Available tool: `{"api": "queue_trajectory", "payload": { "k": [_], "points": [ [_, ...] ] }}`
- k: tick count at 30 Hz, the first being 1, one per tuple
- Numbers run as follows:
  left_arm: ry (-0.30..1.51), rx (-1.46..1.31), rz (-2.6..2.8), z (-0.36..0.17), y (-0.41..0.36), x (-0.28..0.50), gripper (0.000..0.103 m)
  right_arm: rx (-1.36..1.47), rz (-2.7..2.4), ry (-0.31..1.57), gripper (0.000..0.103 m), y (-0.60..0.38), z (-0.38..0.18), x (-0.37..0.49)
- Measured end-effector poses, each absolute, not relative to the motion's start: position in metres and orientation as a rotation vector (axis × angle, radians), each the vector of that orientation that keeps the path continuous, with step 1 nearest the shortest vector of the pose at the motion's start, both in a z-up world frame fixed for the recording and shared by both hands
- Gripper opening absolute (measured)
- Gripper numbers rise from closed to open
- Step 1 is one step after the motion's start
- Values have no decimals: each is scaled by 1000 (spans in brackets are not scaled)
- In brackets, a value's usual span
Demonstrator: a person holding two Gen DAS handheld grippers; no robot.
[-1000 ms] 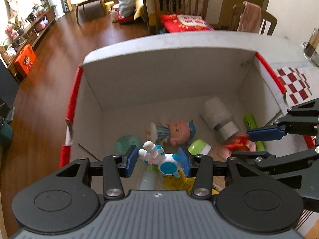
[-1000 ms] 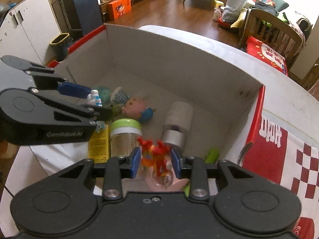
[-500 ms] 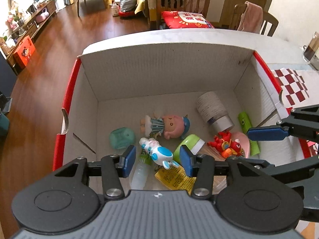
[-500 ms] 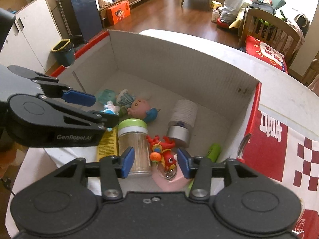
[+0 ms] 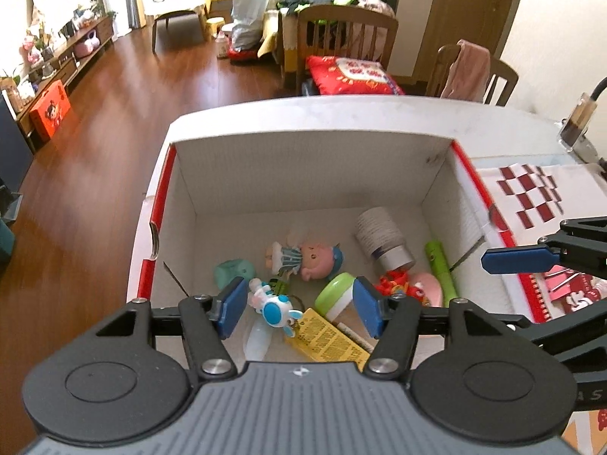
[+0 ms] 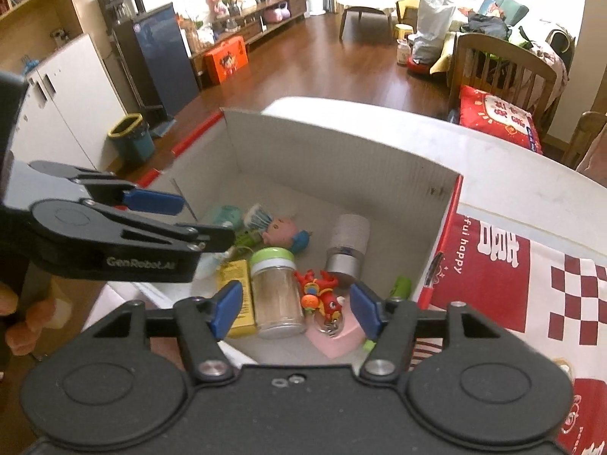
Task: Organize rigid objects
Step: 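Move both grippers back from the box toward the tape roller and clip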
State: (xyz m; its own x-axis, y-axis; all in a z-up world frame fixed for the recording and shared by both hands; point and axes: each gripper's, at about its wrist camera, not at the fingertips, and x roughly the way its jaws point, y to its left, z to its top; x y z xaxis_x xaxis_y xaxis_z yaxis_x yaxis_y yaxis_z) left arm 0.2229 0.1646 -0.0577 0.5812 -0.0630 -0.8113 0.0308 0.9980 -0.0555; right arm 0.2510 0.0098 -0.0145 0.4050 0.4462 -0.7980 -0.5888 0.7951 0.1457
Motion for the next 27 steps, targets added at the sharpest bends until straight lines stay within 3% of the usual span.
{"api": "queue_trajectory", "payload": {
  "k": [3,19,24,27],
  "points": [
    [923,-28,-69,-48,159,215,61,-148,673,919,72,3,-2,238],
    [774,-42,-126,-6,105,176,76,-108,647,840,88,-83,36,211],
    [748,-44,-109,-4,78,170,82,-108,629,823,101,-123,39,218],
    [735,-38,-111,-4,58,168,82,-109,613,813,103,-146,39,225]
  ]
}}
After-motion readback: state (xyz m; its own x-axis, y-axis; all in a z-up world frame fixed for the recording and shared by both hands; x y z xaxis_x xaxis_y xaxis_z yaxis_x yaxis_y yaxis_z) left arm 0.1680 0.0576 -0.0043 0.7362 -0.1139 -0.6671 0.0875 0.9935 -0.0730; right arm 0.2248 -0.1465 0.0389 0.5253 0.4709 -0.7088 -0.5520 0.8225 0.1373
